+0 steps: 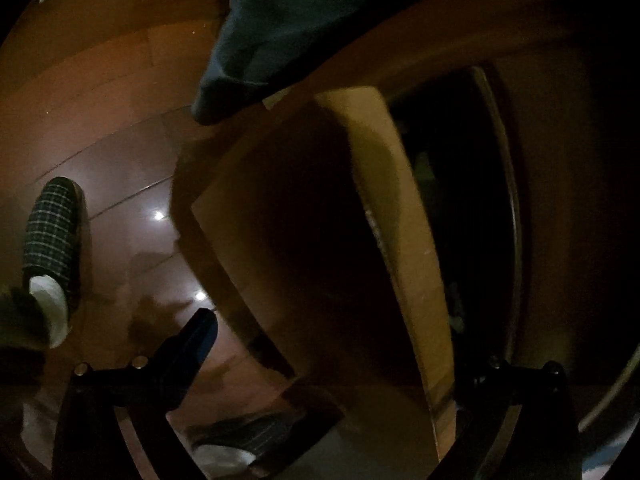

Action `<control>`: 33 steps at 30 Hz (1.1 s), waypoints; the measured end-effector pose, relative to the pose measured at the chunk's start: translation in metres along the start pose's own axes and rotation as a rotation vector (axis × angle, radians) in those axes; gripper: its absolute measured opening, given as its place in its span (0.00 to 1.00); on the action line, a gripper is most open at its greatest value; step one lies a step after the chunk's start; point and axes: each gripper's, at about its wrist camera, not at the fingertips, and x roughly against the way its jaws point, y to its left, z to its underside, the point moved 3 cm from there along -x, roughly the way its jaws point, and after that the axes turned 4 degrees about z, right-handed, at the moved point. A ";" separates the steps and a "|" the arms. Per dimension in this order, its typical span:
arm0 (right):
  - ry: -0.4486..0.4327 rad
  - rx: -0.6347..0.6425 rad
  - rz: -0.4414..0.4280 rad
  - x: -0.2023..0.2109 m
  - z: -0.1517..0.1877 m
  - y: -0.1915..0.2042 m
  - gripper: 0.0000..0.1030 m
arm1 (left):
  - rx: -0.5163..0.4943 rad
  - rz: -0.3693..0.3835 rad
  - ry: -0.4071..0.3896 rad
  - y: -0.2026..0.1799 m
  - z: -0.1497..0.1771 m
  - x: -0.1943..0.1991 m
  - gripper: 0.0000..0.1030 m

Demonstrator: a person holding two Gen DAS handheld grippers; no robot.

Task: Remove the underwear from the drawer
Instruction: 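Hook the drawer front with the left gripper and pull it open, then move the left gripper over the drawer to the dark blue lace underwear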

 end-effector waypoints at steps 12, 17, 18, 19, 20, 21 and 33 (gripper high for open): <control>0.010 -0.015 0.025 -0.001 0.002 -0.002 1.00 | -0.224 -0.206 0.063 0.020 0.026 0.046 1.00; 0.013 -0.040 0.044 -0.001 0.001 -0.012 1.00 | -0.277 -0.252 0.088 0.016 0.042 0.062 1.00; 0.014 -0.051 0.044 -0.001 0.001 -0.014 1.00 | -0.304 -0.270 0.087 0.018 0.046 0.064 1.00; 0.018 -0.064 0.042 -0.001 0.001 -0.017 1.00 | -0.314 -0.278 0.087 0.016 0.048 0.066 1.00; 0.027 -0.077 0.038 -0.002 0.001 -0.019 1.00 | -0.318 -0.284 0.090 0.024 0.050 0.063 1.00; 0.037 -0.089 0.037 -0.004 0.002 -0.022 1.00 | -0.316 -0.285 0.099 0.026 0.052 0.064 1.00; 0.073 -0.105 0.018 -0.012 0.008 -0.022 1.00 | -0.378 -0.375 0.091 0.033 0.047 0.069 1.00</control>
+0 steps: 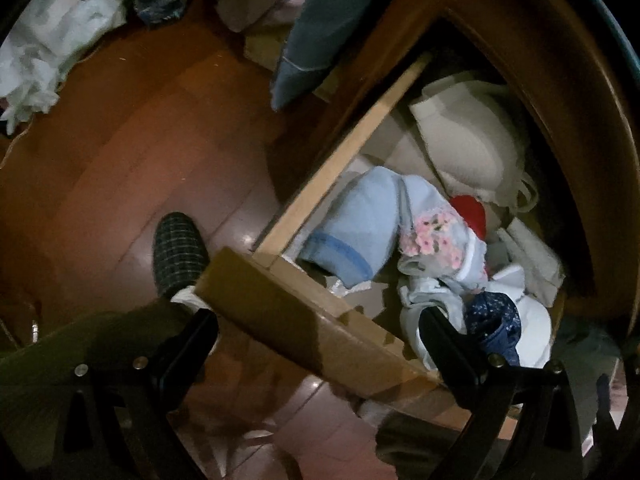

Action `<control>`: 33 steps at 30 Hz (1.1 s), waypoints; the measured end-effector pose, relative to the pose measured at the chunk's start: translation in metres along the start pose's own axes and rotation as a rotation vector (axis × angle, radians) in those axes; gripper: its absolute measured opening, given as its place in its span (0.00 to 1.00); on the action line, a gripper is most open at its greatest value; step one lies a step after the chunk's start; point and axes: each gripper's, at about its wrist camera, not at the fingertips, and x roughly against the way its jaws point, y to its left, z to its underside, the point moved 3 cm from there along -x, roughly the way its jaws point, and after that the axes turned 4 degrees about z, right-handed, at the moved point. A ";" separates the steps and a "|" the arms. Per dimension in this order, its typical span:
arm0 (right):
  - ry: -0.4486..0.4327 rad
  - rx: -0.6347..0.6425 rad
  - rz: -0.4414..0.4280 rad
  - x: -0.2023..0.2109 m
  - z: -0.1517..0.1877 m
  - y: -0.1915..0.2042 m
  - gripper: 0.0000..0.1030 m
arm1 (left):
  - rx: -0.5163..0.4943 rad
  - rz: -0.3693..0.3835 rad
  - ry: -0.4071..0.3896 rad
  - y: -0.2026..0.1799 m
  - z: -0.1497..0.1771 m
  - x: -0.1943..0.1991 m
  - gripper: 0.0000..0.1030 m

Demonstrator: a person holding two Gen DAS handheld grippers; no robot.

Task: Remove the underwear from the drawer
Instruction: 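Move the left gripper over the drawer to the dark blue lace underwear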

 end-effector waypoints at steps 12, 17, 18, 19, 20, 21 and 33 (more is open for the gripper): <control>0.026 0.008 -0.030 0.000 0.002 0.004 1.00 | -0.244 -0.120 -0.199 -0.047 0.006 0.081 0.99; 0.031 0.056 0.023 -0.002 0.004 0.004 1.00 | -0.441 0.011 -0.156 -0.095 0.003 0.088 0.99; 0.032 0.061 0.032 -0.002 0.004 0.003 1.00 | -0.478 0.030 -0.103 -0.104 0.003 0.082 0.99; 0.034 0.064 0.037 -0.002 0.004 0.002 1.00 | -0.497 0.060 -0.045 -0.113 0.001 0.074 0.99; 0.043 0.070 0.049 -0.003 0.004 0.000 1.00 | -0.516 0.099 0.014 -0.120 0.000 0.066 0.99; 0.053 0.074 0.058 -0.005 0.005 -0.001 1.00 | -0.527 0.109 0.049 -0.125 -0.001 0.061 0.99; 0.077 0.058 0.066 -0.007 0.003 -0.010 0.99 | -0.559 0.058 0.249 -0.145 0.003 0.000 0.96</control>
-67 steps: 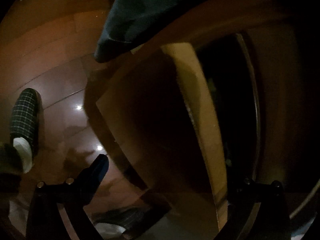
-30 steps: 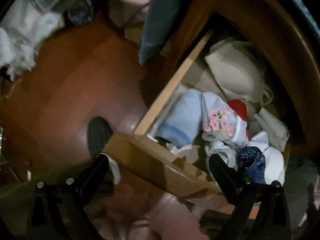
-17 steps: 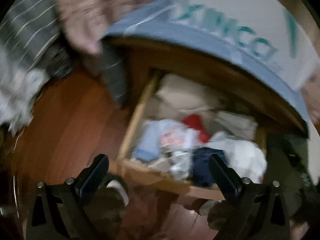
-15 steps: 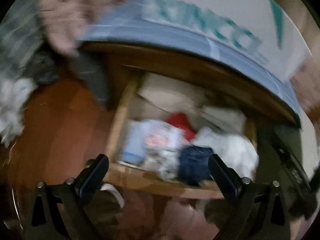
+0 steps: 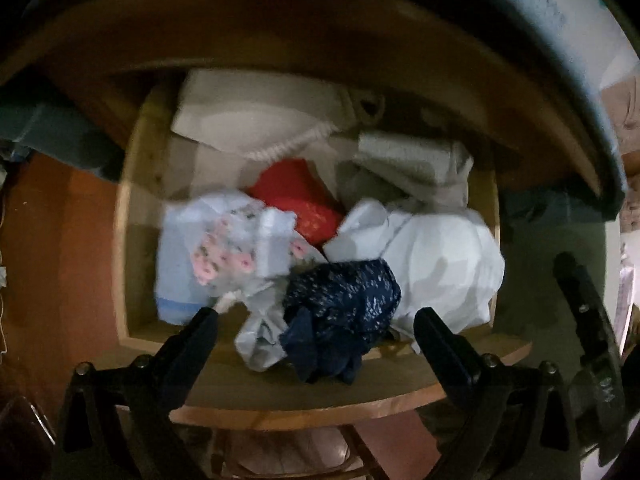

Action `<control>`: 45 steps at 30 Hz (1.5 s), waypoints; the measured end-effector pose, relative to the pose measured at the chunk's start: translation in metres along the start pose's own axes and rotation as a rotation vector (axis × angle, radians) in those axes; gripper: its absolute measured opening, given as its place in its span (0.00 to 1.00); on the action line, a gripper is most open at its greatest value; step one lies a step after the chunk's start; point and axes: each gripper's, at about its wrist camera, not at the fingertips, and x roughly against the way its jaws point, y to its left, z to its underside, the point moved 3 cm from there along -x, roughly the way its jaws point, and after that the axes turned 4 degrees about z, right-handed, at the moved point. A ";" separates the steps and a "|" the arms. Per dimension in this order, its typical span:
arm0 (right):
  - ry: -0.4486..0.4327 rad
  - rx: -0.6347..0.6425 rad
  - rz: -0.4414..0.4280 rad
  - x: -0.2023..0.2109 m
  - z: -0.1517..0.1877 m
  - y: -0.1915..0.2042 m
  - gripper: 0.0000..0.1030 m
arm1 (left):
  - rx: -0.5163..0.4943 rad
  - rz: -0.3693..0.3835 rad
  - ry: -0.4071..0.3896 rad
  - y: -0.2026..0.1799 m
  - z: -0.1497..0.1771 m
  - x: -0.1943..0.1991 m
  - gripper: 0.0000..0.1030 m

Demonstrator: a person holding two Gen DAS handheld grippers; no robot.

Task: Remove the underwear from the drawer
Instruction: 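Move the left gripper over the drawer to the dark blue lace underwear, then grasp the dark blue lace underwear with the left gripper and lift it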

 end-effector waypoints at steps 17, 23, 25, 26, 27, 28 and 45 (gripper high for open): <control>0.021 -0.017 -0.040 -0.004 -0.001 0.003 0.99 | 0.000 -0.046 0.058 -0.013 -0.004 -0.040 0.30; 0.025 -0.005 -0.042 -0.006 0.001 0.006 0.99 | -0.006 -0.015 0.031 -0.006 -0.003 -0.022 0.25; 0.025 0.006 -0.041 -0.007 0.002 0.009 0.99 | 0.002 0.001 0.022 -0.004 -0.002 -0.015 0.24; 0.026 0.014 -0.037 -0.007 0.003 0.010 0.99 | 0.001 0.005 0.015 -0.004 -0.002 -0.012 0.24; 0.026 0.017 -0.036 -0.007 0.003 0.011 0.99 | 0.002 0.008 0.007 -0.002 -0.002 -0.008 0.24; 0.028 0.019 -0.037 -0.008 0.003 0.012 0.99 | 0.004 0.011 0.000 0.000 -0.002 -0.003 0.24; 0.045 0.054 -0.047 -0.011 0.007 0.020 0.99 | -0.041 -0.010 0.055 0.011 -0.001 -0.003 0.28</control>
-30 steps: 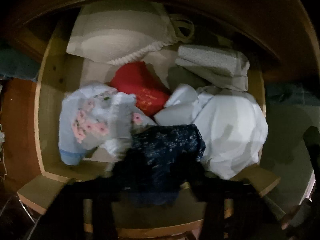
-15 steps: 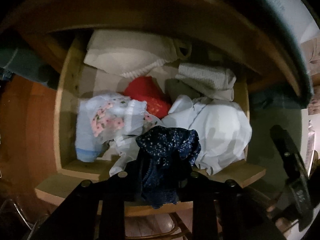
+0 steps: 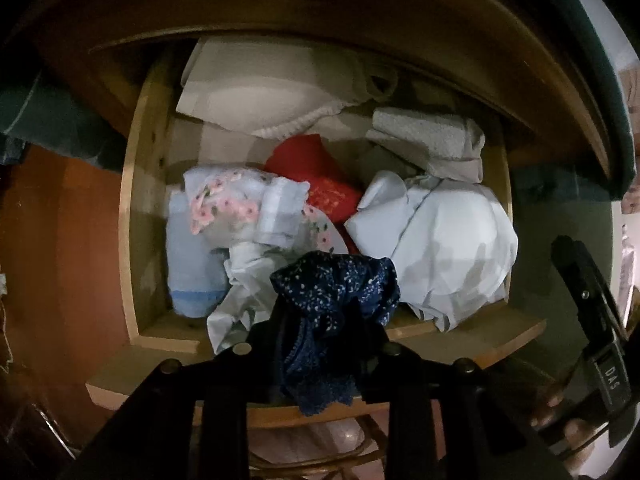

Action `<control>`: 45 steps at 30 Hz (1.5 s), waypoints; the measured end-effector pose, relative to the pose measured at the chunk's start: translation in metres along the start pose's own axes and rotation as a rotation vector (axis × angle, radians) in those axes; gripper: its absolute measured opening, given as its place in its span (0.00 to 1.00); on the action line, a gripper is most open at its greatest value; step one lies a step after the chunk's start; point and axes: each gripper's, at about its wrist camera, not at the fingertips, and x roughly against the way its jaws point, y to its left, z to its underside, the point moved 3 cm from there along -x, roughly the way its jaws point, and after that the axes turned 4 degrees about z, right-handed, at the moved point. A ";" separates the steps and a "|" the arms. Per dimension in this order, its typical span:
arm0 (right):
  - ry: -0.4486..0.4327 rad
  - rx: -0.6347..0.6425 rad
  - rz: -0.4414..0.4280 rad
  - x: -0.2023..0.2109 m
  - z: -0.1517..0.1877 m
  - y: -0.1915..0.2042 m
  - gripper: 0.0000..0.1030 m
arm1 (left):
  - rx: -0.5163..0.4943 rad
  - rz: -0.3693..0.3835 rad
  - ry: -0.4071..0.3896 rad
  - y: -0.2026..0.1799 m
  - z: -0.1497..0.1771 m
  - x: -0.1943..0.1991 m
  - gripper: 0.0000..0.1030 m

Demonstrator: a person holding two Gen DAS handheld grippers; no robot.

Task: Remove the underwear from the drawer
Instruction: 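Grasp the dark blue lace underwear with the left gripper and lift it, then grasp the white bra with the right gripper while the left gripper holds the blue underwear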

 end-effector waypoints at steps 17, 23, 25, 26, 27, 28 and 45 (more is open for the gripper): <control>0.002 -0.014 -0.027 0.001 0.000 0.001 0.99 | -0.052 -0.083 0.087 -0.026 -0.004 -0.044 0.39; 0.000 0.003 -0.035 0.002 -0.001 0.005 0.99 | -0.020 -0.077 0.075 -0.017 -0.012 -0.045 0.49; 0.003 0.010 -0.035 0.001 0.000 0.006 0.99 | -0.041 -0.102 0.075 -0.021 -0.016 -0.053 0.49; 0.010 0.014 -0.033 0.000 0.000 0.006 0.99 | -0.046 -0.112 0.072 -0.023 -0.018 -0.057 0.49; 0.017 0.016 -0.027 -0.002 0.001 0.006 0.99 | -0.044 -0.113 0.071 -0.025 -0.019 -0.060 0.49; 0.022 0.015 -0.023 -0.003 0.001 0.005 0.99 | -0.039 -0.110 0.078 -0.025 -0.020 -0.063 0.48; 0.128 0.051 -0.139 -0.021 0.009 0.023 1.00 | -0.104 0.026 -0.150 -0.017 0.001 0.018 0.22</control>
